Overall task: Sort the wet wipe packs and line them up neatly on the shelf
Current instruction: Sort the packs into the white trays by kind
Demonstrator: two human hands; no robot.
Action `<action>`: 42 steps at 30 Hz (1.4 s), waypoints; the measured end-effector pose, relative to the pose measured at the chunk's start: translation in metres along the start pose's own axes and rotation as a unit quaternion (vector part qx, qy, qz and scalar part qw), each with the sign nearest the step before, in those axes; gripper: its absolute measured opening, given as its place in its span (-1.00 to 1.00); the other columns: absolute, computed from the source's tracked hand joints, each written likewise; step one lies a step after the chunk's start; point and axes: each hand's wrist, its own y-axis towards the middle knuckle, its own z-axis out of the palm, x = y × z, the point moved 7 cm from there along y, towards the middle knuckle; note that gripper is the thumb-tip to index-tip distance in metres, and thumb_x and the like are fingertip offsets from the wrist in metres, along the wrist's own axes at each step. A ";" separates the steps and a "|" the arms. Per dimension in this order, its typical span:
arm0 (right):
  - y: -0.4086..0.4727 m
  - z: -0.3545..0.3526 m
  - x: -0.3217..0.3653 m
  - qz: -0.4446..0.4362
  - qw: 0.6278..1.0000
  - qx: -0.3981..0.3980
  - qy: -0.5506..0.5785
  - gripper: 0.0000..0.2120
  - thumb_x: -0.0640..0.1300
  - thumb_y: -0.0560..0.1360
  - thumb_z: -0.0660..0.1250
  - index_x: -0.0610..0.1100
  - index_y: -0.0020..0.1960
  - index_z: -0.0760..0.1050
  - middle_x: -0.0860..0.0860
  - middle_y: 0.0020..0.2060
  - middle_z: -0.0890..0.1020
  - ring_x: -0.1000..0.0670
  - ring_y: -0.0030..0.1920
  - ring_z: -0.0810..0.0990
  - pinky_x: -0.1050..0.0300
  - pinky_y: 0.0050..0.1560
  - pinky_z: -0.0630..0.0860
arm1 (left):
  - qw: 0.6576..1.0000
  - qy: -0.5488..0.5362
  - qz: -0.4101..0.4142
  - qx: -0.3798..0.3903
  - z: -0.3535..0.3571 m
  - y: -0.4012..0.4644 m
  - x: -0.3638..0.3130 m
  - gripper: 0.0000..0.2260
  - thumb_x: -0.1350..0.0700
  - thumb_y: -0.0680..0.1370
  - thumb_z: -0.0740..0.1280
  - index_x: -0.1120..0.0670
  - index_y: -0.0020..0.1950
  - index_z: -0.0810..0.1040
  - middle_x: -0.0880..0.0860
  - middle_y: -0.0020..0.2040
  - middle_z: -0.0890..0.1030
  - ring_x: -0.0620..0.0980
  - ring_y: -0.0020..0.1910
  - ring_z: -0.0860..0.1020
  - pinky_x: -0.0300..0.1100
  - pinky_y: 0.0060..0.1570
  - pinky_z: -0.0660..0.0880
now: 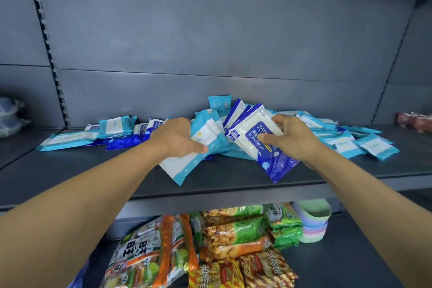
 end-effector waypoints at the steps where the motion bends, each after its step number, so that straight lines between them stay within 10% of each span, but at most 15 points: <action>1: -0.007 -0.005 0.000 -0.005 1.000 -0.002 0.006 -0.69 -0.03 0.43 0.46 -0.13 0.08 0.48 -0.03 -0.04 0.65 -0.02 -0.11 0.65 0.01 -0.07 0.59 | 1.000 -0.003 0.006 -0.014 -0.004 -0.010 -0.005 -0.64 -0.17 0.34 0.48 0.04 -0.04 0.52 0.00 -0.12 0.60 0.03 -0.10 0.56 -0.04 -0.01 0.54; 19: -0.189 0.005 -0.121 -0.003 0.991 0.131 -0.020 -0.80 -0.06 0.43 0.45 -0.15 -0.06 0.51 -0.03 -0.13 0.66 -0.05 -0.15 0.64 0.03 -0.12 0.55 | 0.985 -0.118 -0.114 0.047 0.134 -0.235 -0.041 -0.77 0.03 0.45 0.43 0.06 0.02 0.47 0.03 -0.08 0.62 -0.02 -0.25 0.56 -0.19 -0.27 0.46; 26: -0.255 0.058 -0.223 0.081 0.980 0.180 0.002 -0.84 -0.13 0.42 0.45 0.01 -0.22 0.48 0.11 -0.29 0.61 0.13 -0.30 0.57 0.40 -0.39 0.39 | 0.971 -0.097 -0.176 0.132 0.249 -0.286 -0.008 -0.75 0.03 0.43 0.45 0.07 -0.01 0.47 0.05 -0.14 0.60 0.02 -0.26 0.56 -0.14 -0.25 0.48; 42: -0.414 0.235 -0.476 0.366 0.915 0.159 -0.057 -0.77 0.01 0.41 0.43 -0.14 -0.23 0.50 -0.01 -0.31 0.60 -0.07 -0.20 0.58 0.13 -0.25 0.43 | 0.932 -0.129 -0.222 0.258 0.519 -0.368 0.091 -0.75 -0.04 0.44 0.40 -0.05 -0.09 0.33 -0.11 -0.26 0.48 -0.02 -0.28 0.53 -0.13 -0.21 0.48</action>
